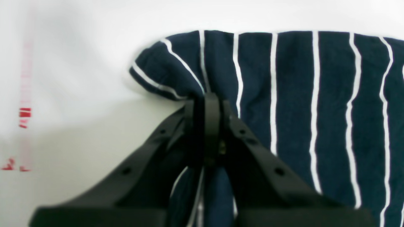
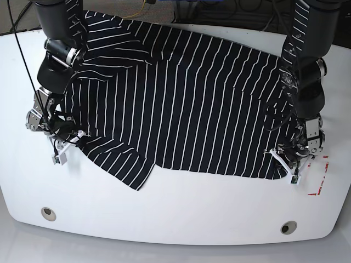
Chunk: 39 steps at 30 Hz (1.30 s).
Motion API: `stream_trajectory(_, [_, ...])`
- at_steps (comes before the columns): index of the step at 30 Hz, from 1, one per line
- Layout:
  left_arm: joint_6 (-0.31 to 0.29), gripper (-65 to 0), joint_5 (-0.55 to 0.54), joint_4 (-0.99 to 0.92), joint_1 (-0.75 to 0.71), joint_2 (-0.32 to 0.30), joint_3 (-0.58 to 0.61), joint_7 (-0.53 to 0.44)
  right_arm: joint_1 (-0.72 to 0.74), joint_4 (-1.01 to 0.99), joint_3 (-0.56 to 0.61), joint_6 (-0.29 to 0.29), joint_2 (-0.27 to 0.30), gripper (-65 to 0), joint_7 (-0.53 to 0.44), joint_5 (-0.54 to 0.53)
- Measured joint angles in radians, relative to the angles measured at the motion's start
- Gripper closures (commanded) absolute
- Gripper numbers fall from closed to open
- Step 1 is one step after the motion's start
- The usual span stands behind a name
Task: Layout the t-shirt on the table in an organized manner, then fold the t-shirt properly
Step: 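Lift the hem with both grippers and fold it over toward the collar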
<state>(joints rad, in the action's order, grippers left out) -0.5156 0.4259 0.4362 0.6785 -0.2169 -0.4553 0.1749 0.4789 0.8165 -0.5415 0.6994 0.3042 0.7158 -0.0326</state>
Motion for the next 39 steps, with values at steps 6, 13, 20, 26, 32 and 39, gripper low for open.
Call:
stream_trajectory(6, [-0.001, -2.6, 0.000, 0.132, -0.033, 0.031, 0.000, 0.105, -0.008, 0.124, -0.001, -0.003, 0.000, 0.0, 0.113, 0.003])
stream_trajectory(13, [-0.072, -2.6, -0.008, 0.385, -0.113, 0.072, 0.000, 0.217, -0.003, 0.244, -0.001, 0.000, -0.001, 0.0, 0.213, -0.001])
stream_trajectory(20, [-0.175, -2.6, -0.004, 0.591, -0.188, 0.083, 0.000, 0.346, -0.047, 0.363, -0.001, 0.000, -0.013, 0.0, 0.298, -0.011])
stream_trajectory(26, [-0.192, -2.6, -0.007, 0.718, -0.218, 0.095, 0.001, 0.425, -0.101, 0.507, 0.000, 0.000, -0.040, 0.0, 0.388, -0.014])
stream_trajectory(32, [-0.193, -2.6, -0.021, 0.826, -0.271, 0.097, 0.007, 0.486, -0.151, 0.637, 0.000, 0.003, -0.055, 0.0, 0.478, -0.021])
stream_trajectory(39, [-0.197, -2.6, -0.020, 0.938, -0.338, 0.097, 0.010, 0.555, -0.217, 0.801, 0.000, 0.000, -0.077, 0.0, 0.597, -0.027])
